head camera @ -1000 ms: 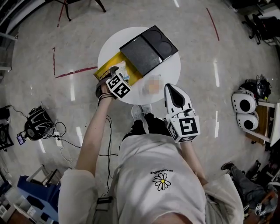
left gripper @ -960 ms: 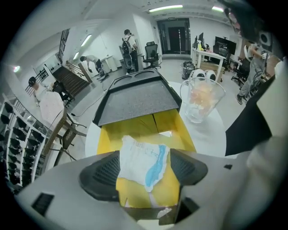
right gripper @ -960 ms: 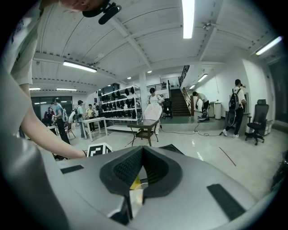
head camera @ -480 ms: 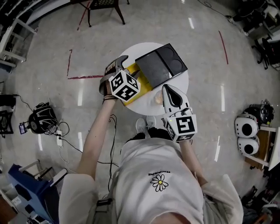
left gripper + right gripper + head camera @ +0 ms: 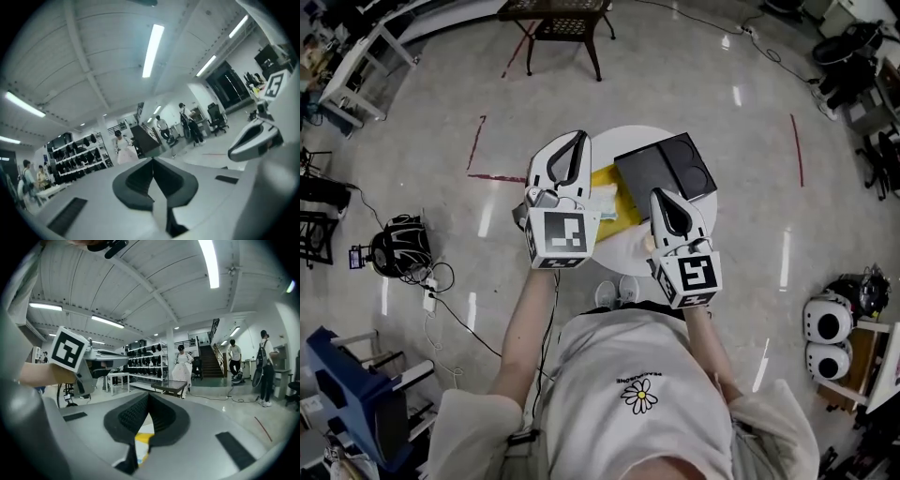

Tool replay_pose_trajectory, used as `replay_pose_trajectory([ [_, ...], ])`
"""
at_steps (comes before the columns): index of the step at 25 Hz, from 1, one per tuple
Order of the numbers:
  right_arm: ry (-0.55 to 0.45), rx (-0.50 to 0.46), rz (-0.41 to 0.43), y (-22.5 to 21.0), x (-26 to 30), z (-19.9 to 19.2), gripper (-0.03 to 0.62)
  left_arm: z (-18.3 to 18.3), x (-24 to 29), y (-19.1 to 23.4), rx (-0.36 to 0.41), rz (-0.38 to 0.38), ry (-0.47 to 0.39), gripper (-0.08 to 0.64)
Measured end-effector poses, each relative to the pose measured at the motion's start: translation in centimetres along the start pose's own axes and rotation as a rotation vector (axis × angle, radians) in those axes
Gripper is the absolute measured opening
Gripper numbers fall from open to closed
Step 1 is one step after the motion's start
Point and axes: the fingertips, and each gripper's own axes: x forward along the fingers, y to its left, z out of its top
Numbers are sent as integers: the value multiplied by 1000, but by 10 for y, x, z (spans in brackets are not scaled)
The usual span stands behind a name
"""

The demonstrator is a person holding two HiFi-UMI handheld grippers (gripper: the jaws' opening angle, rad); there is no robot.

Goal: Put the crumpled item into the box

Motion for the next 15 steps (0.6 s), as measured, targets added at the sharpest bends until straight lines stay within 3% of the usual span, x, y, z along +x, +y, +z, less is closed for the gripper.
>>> replay_pose_trajectory([
  [4,-7,-5,27,3,6,3,3,4,-34,8,-234,81,-91,2],
  [8,-8,0,46,11,9,2,3,-22,-65,6,-386,170,-93,2],
  [11,0,-4,58,18,11,-2,3,-47,-81,0,-433,204,-48,2],
  [15,16,-9,66,23,10,-7,3,-60,-86,-6,-438,201,-1,2],
])
